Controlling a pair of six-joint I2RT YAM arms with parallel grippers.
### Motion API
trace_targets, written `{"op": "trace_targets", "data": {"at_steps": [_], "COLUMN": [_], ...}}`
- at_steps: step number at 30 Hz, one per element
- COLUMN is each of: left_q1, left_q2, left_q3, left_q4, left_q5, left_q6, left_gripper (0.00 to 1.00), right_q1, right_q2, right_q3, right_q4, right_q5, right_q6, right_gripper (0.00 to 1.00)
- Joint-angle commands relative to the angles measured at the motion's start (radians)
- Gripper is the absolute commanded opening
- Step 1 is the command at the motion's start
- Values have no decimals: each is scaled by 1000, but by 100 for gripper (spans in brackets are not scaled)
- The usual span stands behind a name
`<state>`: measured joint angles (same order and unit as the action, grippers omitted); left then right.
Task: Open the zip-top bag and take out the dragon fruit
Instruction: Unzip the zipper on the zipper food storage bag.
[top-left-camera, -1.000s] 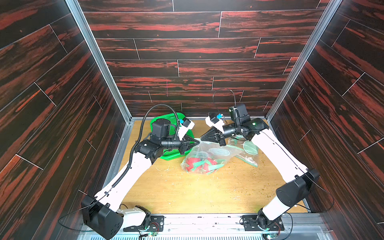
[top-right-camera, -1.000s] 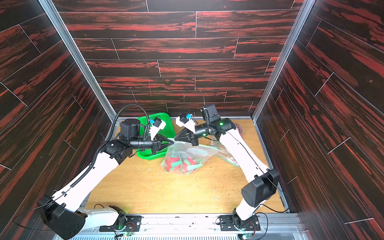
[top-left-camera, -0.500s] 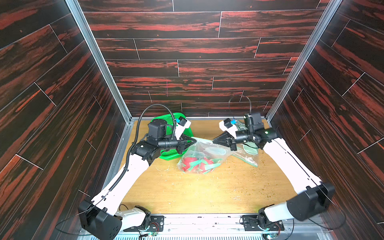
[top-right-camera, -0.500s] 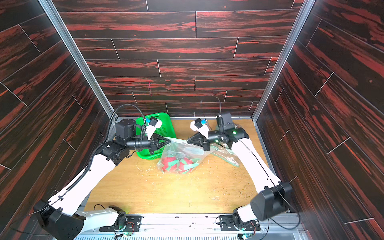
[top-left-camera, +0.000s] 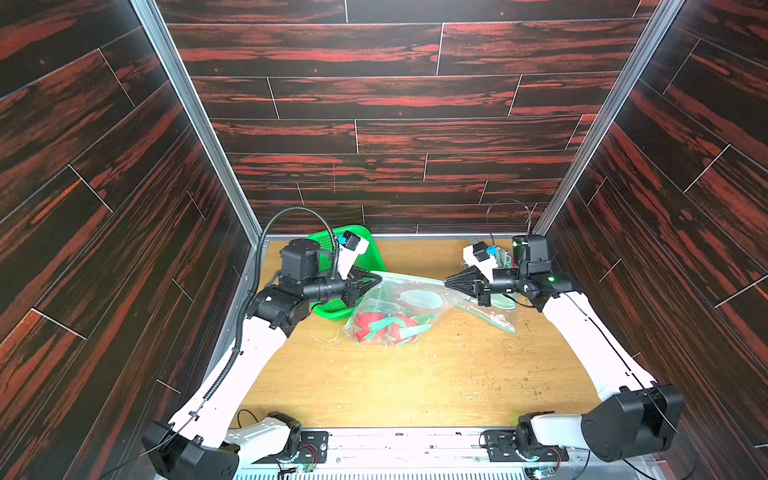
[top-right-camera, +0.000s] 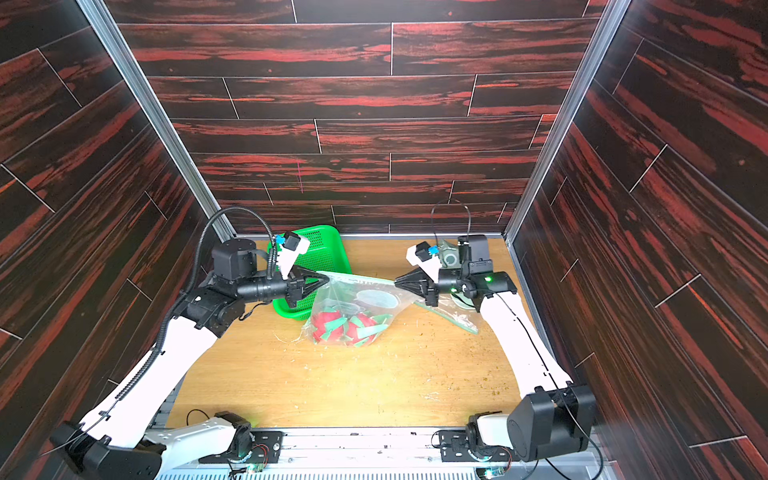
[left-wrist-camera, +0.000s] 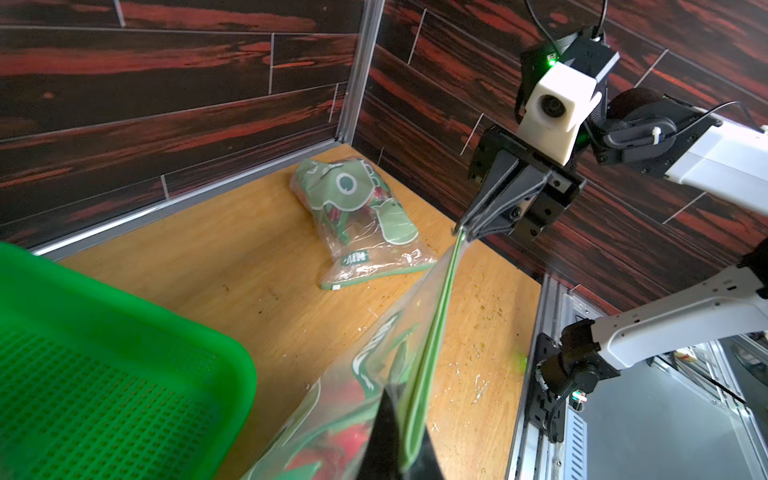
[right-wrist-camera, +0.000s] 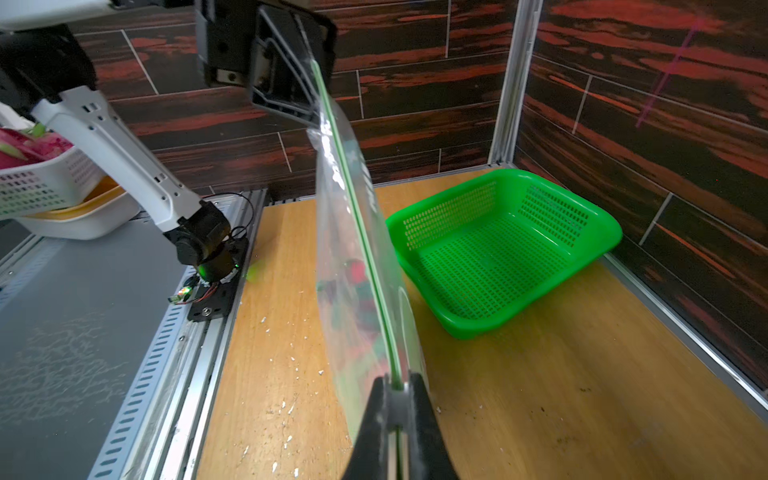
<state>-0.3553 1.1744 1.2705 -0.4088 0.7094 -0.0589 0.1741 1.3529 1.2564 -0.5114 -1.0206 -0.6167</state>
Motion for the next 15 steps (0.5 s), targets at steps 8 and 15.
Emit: {"op": "trace_targets", "data": {"at_steps": [8,15], "left_q1": [35,35], "left_q2": [-122,-123], "left_q3": [111,114], "left_q4": [48,36], "left_q5": [-74,-61], "left_q6": [28,24], "left_gripper": [0,0], "right_q1": [-86,-100], "right_q2": [-24,-29], "right_q3": [-48,-45], "right_q4": [4,5], "right_q5": [17,1], "right_q6": [-9,-11], "right_gripper": [0,0]}}
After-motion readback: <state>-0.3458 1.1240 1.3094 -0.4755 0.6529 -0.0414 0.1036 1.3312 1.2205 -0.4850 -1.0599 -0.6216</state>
